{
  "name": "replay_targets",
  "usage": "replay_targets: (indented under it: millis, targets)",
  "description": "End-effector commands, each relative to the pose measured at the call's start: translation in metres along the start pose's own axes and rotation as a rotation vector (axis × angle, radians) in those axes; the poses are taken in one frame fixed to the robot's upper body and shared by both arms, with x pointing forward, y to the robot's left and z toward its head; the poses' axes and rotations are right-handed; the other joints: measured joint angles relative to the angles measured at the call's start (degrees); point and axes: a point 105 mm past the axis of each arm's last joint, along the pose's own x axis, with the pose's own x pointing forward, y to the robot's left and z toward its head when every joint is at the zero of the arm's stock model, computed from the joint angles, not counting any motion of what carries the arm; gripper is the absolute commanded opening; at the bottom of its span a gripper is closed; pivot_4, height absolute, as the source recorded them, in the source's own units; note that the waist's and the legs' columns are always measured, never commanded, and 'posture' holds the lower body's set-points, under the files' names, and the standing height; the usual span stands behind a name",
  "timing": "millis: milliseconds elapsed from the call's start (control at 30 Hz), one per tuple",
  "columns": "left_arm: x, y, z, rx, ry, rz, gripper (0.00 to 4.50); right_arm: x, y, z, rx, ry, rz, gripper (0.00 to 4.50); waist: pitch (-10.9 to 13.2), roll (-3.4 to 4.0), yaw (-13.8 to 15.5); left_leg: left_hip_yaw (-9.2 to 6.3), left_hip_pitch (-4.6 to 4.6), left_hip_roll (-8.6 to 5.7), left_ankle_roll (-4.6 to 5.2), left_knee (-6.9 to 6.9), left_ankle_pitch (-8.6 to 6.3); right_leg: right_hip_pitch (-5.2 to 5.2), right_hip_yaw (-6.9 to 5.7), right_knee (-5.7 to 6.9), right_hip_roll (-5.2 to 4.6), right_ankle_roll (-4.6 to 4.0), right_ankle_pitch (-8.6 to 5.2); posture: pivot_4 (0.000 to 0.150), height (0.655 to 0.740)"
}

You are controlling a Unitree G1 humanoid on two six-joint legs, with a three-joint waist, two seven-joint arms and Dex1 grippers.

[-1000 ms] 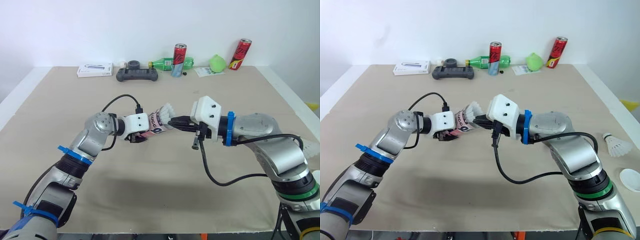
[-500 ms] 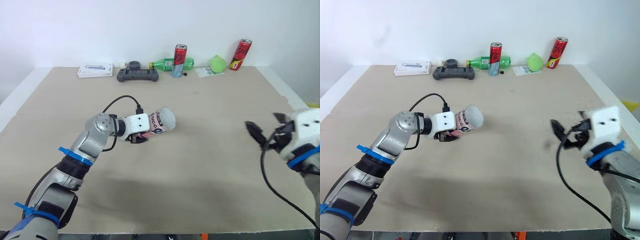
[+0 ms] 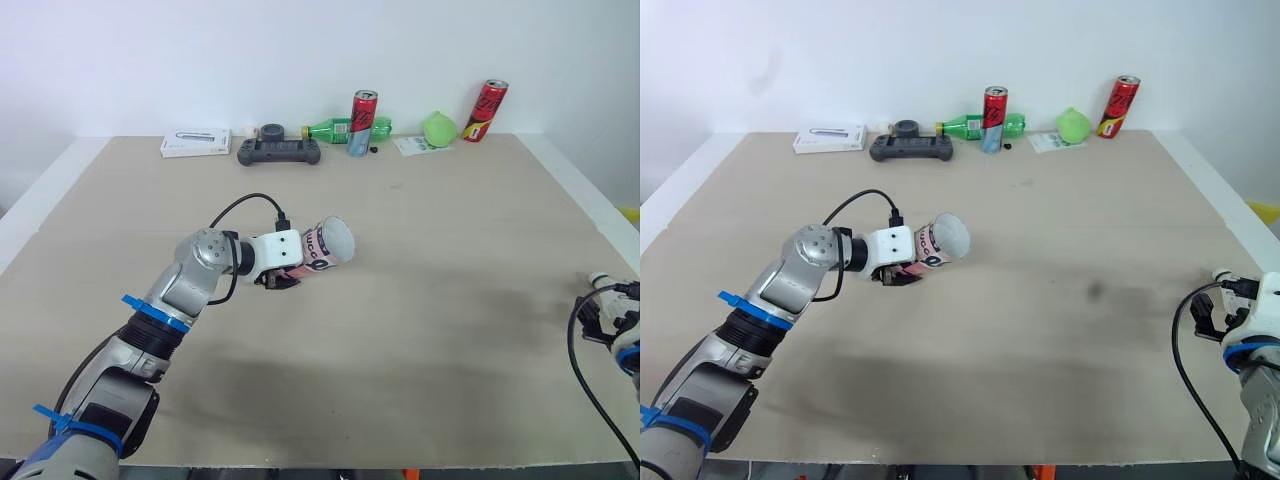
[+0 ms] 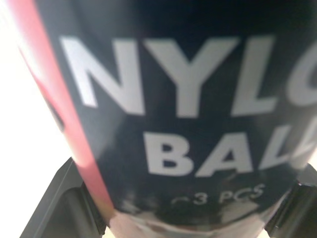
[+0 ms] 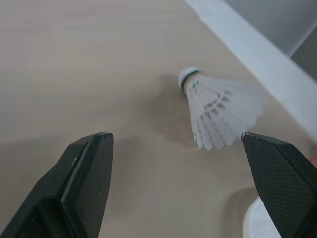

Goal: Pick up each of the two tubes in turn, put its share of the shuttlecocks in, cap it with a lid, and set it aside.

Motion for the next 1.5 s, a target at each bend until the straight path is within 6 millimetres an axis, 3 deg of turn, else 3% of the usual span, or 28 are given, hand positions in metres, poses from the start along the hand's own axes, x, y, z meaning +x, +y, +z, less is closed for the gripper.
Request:
replay_targets:
  millis: [33, 300, 400, 633, 667, 800, 867, 900, 1000, 1200, 1333, 1500]
  targets:
    - [0.010, -0.020, -0.002, -0.006, 0.006, -0.083, 3.10, 0.016, -0.002, 0.009, 0.033, -0.031, -0.012, 4.43, 0.00, 0.01, -0.01, 0.00, 0.00, -0.01, 0.02, 0.00, 0.01, 0.00, 0.00, -0.01, 0.00, 0.01, 0.01, 0.150, 0.7377]
    - [0.007, -0.020, -0.003, -0.007, 0.013, -0.073, 3.10, 0.053, -0.006, 0.007, 0.082, -0.005, -0.045, 4.43, -0.01, 0.03, -0.09, 0.03, 0.04, -0.11, 0.18, -0.06, -0.06, 0.18, -0.01, -0.04, 0.02, 0.13, -0.07, 0.150, 0.7377]
    - [0.006, -0.020, -0.002, -0.008, 0.015, -0.069, 3.10, 0.058, -0.008, 0.007, 0.075, -0.009, -0.052, 3.63, -0.01, 0.03, -0.07, 0.00, 0.04, -0.12, 0.24, -0.07, -0.10, 0.21, -0.01, -0.05, 0.03, 0.18, -0.11, 0.150, 0.7377]
    - [0.004, -0.019, -0.003, -0.006, 0.020, -0.066, 3.10, 0.058, -0.011, 0.011, 0.073, -0.042, -0.053, 0.41, 0.00, 0.02, -0.44, 0.02, 0.11, -0.12, 0.29, -0.07, -0.12, 0.29, 0.05, -0.05, 0.02, 0.20, -0.13, 0.150, 0.7377]
    - [0.004, -0.019, -0.003, -0.006, 0.021, -0.066, 3.10, 0.056, -0.010, 0.011, 0.068, -0.051, -0.045, 0.20, 0.00, 0.02, -0.47, 0.02, 0.14, -0.13, 0.29, -0.06, -0.12, 0.31, 0.05, -0.05, 0.02, 0.20, -0.13, 0.150, 0.7377]
    - [0.005, -0.018, -0.001, -0.002, 0.020, -0.065, 3.10, 0.044, -0.002, 0.020, -0.021, -0.105, 0.032, 0.20, -0.01, 0.04, -0.44, -0.01, 0.17, -0.13, 0.29, -0.07, -0.13, 0.34, 0.05, -0.06, 0.02, 0.23, -0.15, 0.150, 0.7377]
    - [0.005, -0.017, -0.001, -0.001, 0.018, -0.065, 3.10, 0.032, 0.018, 0.032, -0.079, -0.163, 0.171, 0.20, -0.02, 0.07, -0.44, -0.02, 0.17, -0.13, 0.29, -0.08, -0.13, 0.34, 0.04, -0.06, 0.02, 0.24, -0.16, 0.150, 0.7377]
    - [0.005, -0.016, -0.001, -0.002, 0.018, -0.065, 3.10, 0.022, 0.038, 0.038, -0.128, -0.193, 0.288, 0.20, -0.02, 0.12, -0.48, -0.03, 0.17, -0.14, 0.30, -0.08, -0.13, 0.34, 0.05, -0.05, 0.01, 0.24, -0.16, 0.150, 0.7377]
    - [0.006, -0.015, -0.002, -0.002, 0.019, -0.066, 3.10, -0.038, 0.116, 0.063, -0.321, -0.346, 0.752, 0.20, -0.02, 0.30, -0.59, -0.12, 0.19, -0.13, 0.29, -0.07, -0.13, 0.33, 0.10, -0.05, 0.00, 0.26, -0.15, 0.150, 0.7377]
    - [0.007, -0.015, -0.002, -0.004, 0.018, -0.071, 3.10, -0.106, 0.205, 0.088, -0.607, -0.437, 1.222, 0.20, 0.13, 0.04, -1.16, -0.31, 0.33, -0.05, 0.24, 0.08, -0.07, 0.50, -0.14, -0.16, -0.06, 0.27, -0.16, 0.150, 0.7377]
    - [0.008, -0.013, -0.002, -0.006, 0.019, -0.067, 3.10, -0.114, 0.236, 0.084, -0.800, -0.455, 1.341, 0.20, 0.12, -0.02, -0.83, -0.41, 0.24, -0.01, 0.22, 0.06, -0.06, 0.55, -0.64, -0.49, -0.38, 0.27, -0.16, 0.150, 0.7377]
    - [0.007, -0.013, -0.002, -0.006, 0.020, -0.063, 3.10, -0.103, 0.265, 0.082, -0.987, -0.502, 1.345, 0.20, 0.11, -0.02, -0.37, -0.37, -0.04, -0.12, 0.29, -0.02, -0.16, 0.40, -0.76, -0.64, -0.60, 0.28, -0.14, 0.150, 0.7377]
